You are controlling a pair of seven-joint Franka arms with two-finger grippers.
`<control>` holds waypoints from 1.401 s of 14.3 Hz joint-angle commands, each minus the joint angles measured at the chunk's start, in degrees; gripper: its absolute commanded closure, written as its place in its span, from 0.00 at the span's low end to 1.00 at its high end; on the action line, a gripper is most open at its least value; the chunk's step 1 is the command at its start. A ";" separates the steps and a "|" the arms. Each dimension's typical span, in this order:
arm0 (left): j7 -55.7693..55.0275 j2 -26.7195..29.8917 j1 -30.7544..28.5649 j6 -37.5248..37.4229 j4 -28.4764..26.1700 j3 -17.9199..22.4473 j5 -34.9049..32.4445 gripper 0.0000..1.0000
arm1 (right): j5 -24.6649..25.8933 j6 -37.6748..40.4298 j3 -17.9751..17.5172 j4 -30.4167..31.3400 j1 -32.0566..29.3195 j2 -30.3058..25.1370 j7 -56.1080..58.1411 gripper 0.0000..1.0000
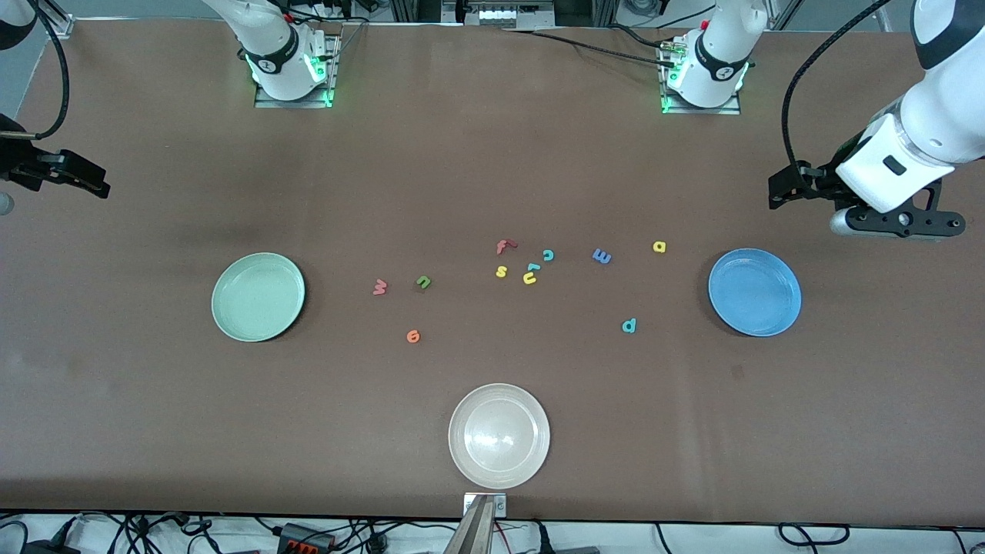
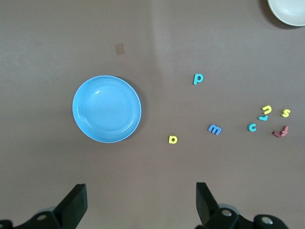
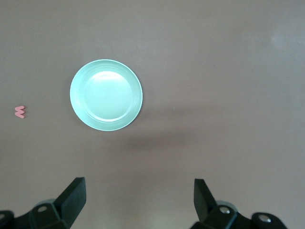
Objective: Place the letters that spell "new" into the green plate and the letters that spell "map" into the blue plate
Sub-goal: 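Move both grippers from rest toward the scattered foam letters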
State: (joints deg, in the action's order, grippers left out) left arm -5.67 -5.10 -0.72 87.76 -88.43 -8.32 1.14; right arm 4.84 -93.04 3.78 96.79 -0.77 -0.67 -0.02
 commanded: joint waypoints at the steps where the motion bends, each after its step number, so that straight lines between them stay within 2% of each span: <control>1: -0.31 -0.26 -1.03 -0.57 1.24 0.15 0.09 0.00 | -0.80 0.84 -0.36 -0.11 -0.64 -0.65 0.28 0.00; 7: -0.31 -2.71 -1.05 -0.13 1.51 -0.29 0.89 0.00 | -0.88 0.76 -0.62 -0.11 -0.20 0.31 0.37 0.00; 9: -0.22 -5.17 -0.60 0.31 1.51 -0.73 0.71 0.00 | -0.97 0.67 -1.06 -0.11 0.07 1.80 0.29 0.00; 13: -0.31 -12.46 1.76 4.25 1.51 -0.73 0.45 0.00 | -0.97 0.06 -1.06 -0.03 4.62 5.76 -0.42 0.00; 16: -0.31 -17.21 4.49 12.06 1.24 -0.73 0.44 0.00 | -3.33 -2.66 -1.06 -0.03 9.28 10.14 -0.42 0.00; 20: -2.06 -26.25 9.24 24.18 0.28 -0.55 -0.08 0.00 | -6.41 -7.84 -1.06 0.15 12.19 17.70 -0.42 0.00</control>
State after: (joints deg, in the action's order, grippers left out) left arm -6.54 -26.97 6.73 107.23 -88.79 -9.19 1.14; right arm 0.51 -98.91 2.41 97.59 10.80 13.45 -0.26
